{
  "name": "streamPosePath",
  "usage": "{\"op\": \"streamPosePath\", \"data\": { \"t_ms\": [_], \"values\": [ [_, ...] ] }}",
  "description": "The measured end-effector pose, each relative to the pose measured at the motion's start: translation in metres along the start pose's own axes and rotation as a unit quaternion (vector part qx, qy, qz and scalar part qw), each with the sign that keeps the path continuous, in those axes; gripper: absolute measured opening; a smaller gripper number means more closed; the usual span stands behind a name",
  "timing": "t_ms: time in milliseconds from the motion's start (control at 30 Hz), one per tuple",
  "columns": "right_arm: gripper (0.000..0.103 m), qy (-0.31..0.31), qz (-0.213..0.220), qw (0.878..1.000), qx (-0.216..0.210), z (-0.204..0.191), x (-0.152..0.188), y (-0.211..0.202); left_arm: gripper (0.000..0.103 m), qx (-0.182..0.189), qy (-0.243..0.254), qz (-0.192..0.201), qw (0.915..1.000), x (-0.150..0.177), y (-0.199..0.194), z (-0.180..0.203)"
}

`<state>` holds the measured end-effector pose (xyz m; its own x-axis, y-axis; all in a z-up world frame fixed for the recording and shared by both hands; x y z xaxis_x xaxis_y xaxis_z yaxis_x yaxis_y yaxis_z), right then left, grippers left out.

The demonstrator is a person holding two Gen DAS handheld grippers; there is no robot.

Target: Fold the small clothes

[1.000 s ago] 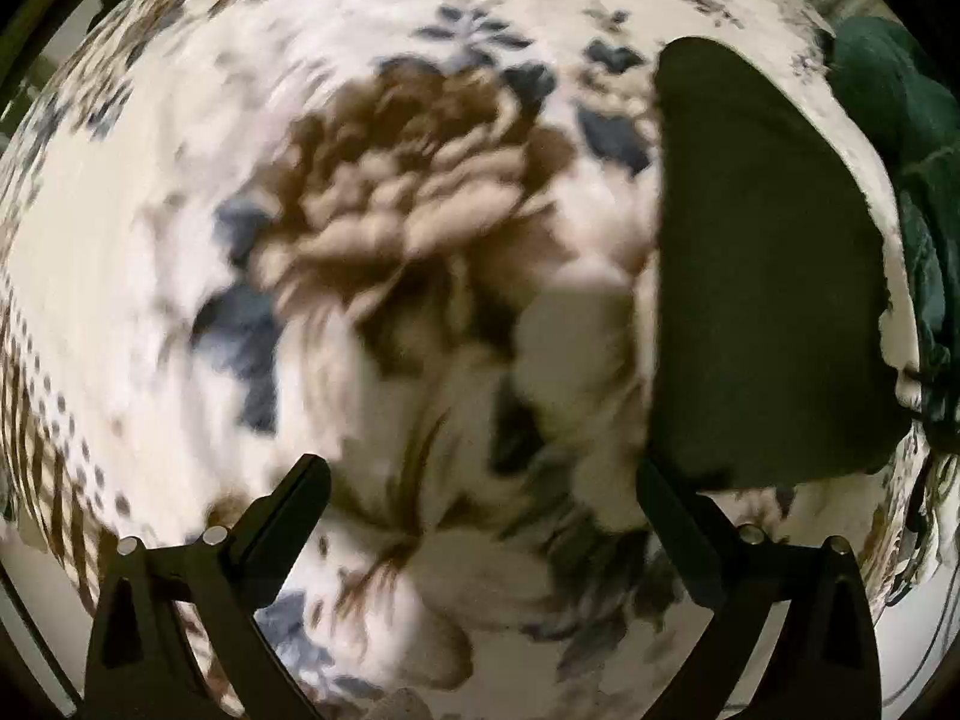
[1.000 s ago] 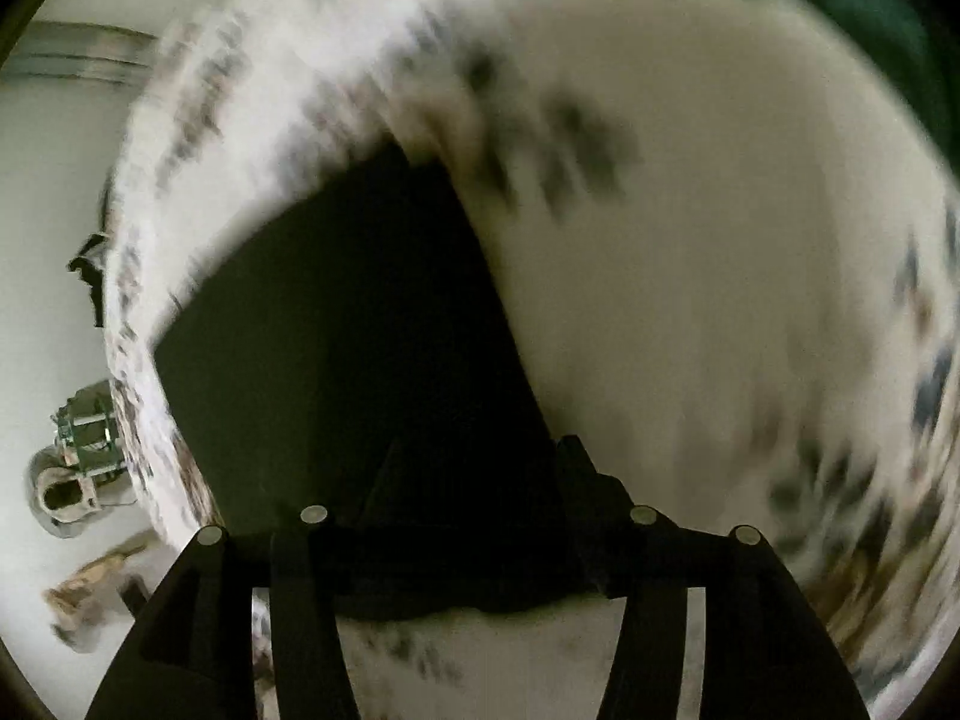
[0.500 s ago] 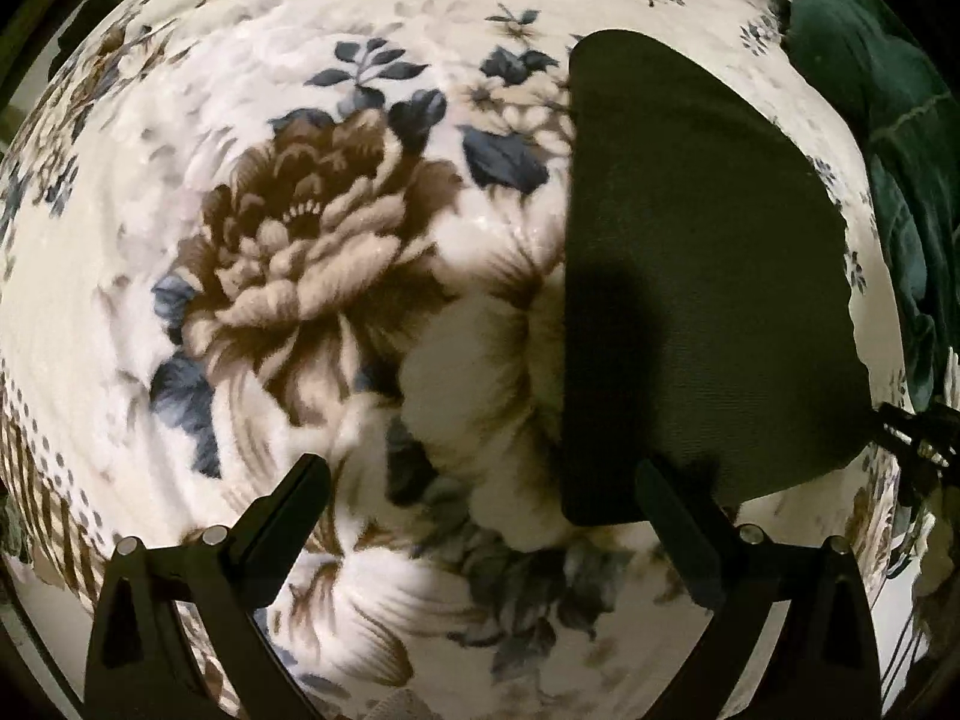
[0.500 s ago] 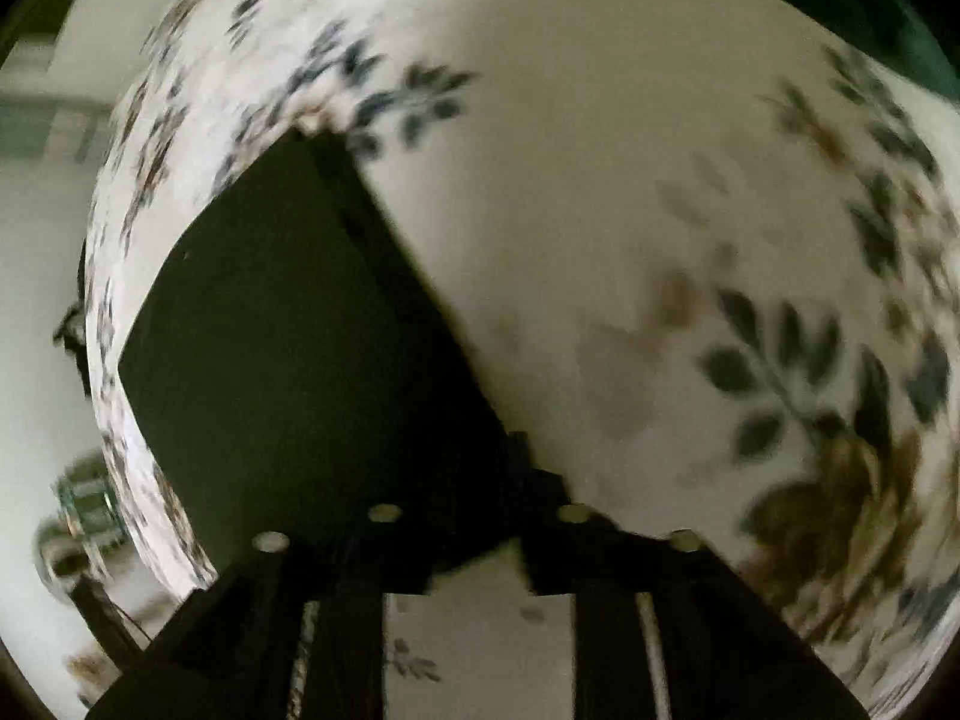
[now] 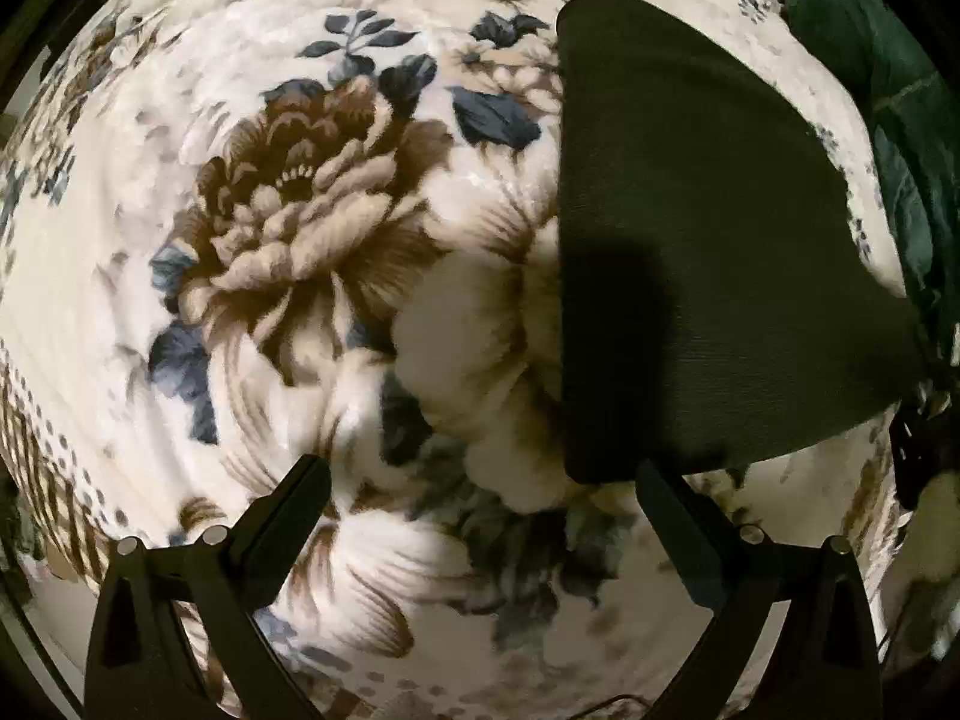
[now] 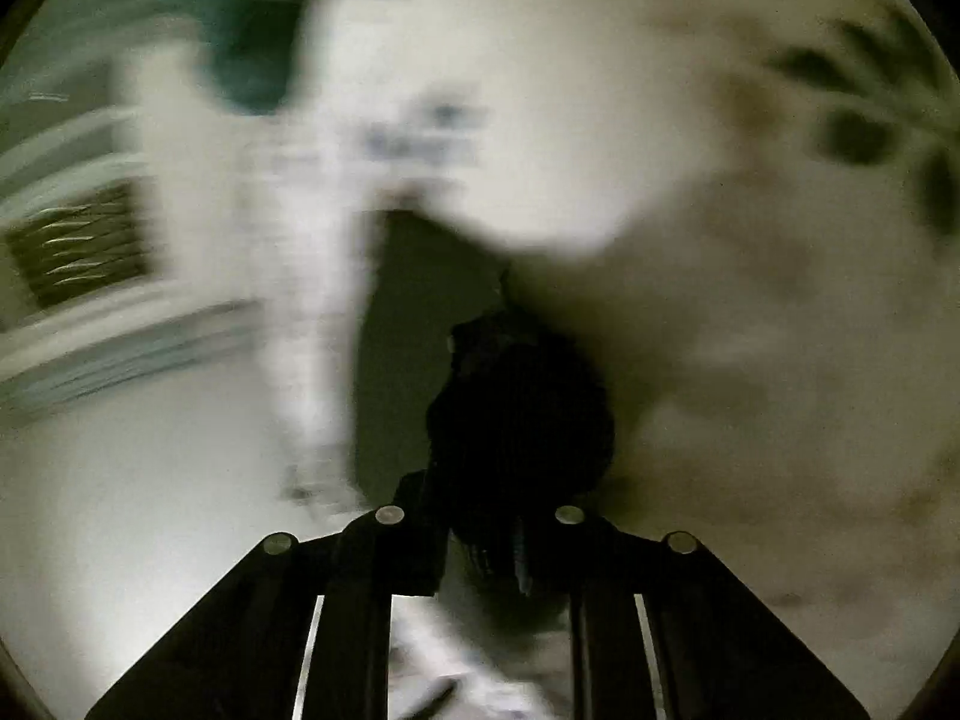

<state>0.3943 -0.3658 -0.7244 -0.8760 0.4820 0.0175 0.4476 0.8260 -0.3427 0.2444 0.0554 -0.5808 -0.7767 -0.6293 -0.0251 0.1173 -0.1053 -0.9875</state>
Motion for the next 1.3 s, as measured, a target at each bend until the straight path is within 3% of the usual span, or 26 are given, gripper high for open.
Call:
{"op": "streamPosePath", "data": {
  "t_ms": [33, 67, 133, 200, 267, 300, 367, 467, 633, 833, 967, 1000, 1033, 1067, 1100, 1133, 1167, 1300],
  "values": [
    [0.017, 0.010, 0.002, 1.000, -0.024, 0.007, 0.002, -0.003, 0.103, 0.003, 0.000, 0.000, 1.0000, 0.000, 0.000, 0.000],
    [0.017, 0.022, 0.002, 1.000, -0.008, 0.024, 0.004, -0.006, 0.103, 0.004, 0.000, 0.000, 1.0000, 0.000, 0.000, 0.001],
    [0.020, 0.015, -0.018, 0.991, 0.128, 0.056, 0.003, -0.011, 0.103, 0.006, 0.003, 0.004, 1.0000, -0.001, -0.001, -0.001],
    [0.023, 0.009, -0.021, 0.991, 0.130, 0.063, 0.001, -0.018, 0.103, 0.012, 0.001, 0.008, 0.9999, -0.002, 0.000, -0.001],
    [0.048, -0.013, -0.014, 0.988, 0.153, 0.046, 0.001, -0.031, 0.103, 0.023, -0.001, 0.015, 0.9996, -0.012, -0.003, -0.002],
    [0.055, -0.028, -0.006, 0.987, 0.161, 0.038, 0.001, -0.035, 0.103, 0.036, -0.003, 0.022, 0.9991, -0.016, -0.004, -0.002],
    [0.070, -0.042, -0.004, 0.988, 0.148, 0.030, 0.004, -0.042, 0.103, 0.070, -0.003, 0.034, 0.9970, -0.025, -0.004, -0.001],
    [0.071, -0.005, -0.053, 0.995, 0.085, 0.046, 0.023, -0.021, 0.103, 0.144, -0.013, 0.039, 0.9887, -0.045, 0.008, 0.003],
    [0.073, -0.006, -0.111, 0.993, 0.046, 0.056, 0.035, 0.047, 0.103, 0.225, -0.048, -0.015, 0.9731, -0.080, 0.055, 0.018],
    [0.073, 0.005, -0.104, 0.995, 0.003, 0.041, 0.035, 0.097, 0.103, 0.223, -0.007, -0.005, 0.9748, -0.091, 0.064, 0.048],
    [0.074, 0.009, -0.101, 0.995, -0.001, 0.029, 0.032, 0.124, 0.103, 0.245, -0.016, 0.008, 0.9694, -0.100, 0.062, 0.056],
    [0.076, 0.004, -0.104, 0.994, 0.008, 0.024, 0.032, 0.132, 0.097, 0.259, -0.019, 0.014, 0.9657, -0.102, 0.061, 0.057],
    [0.076, -0.001, -0.105, 0.994, 0.017, 0.020, 0.031, 0.137, 0.085, 0.270, -0.021, 0.025, 0.9623, -0.105, 0.057, 0.060],
    [0.074, -0.005, -0.104, 0.994, 0.030, 0.015, 0.031, 0.141, 0.050, 0.267, -0.022, 0.031, 0.9629, -0.107, 0.054, 0.063],
    [0.068, -0.007, -0.100, 0.994, 0.045, 0.012, 0.032, 0.141, 0.026, 0.273, -0.022, 0.029, 0.9614, -0.110, 0.053, 0.064],
    [0.039, -0.013, -0.099, 0.993, 0.062, 0.010, 0.033, 0.140, 0.026, 0.285, -0.027, 0.027, 0.9578, -0.112, 0.050, 0.065],
    [0.028, -0.017, -0.096, 0.993, 0.063, 0.007, 0.034, 0.138, 0.025, 0.289, -0.027, 0.031, 0.9566, -0.113, 0.044, 0.066],
    [0.021, -0.047, -0.073, 0.994, 0.067, -0.026, 0.036, 0.128, 0.023, 0.293, 0.023, 0.046, 0.9547, -0.117, 0.015, 0.083]
  ]
}}
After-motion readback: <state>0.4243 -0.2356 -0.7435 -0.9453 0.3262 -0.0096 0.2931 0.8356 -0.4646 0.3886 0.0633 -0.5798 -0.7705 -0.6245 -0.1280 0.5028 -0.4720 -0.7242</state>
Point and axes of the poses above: each gripper's, at about its wrist camera, not at the fingertips, and y roughly the way its jaws point, z to its right, x to its underside, the point moved 2 cm from there along y, roughly the way its jaws point, and after that the axes turned 12 degrees about -y, right-handed, at the moved point
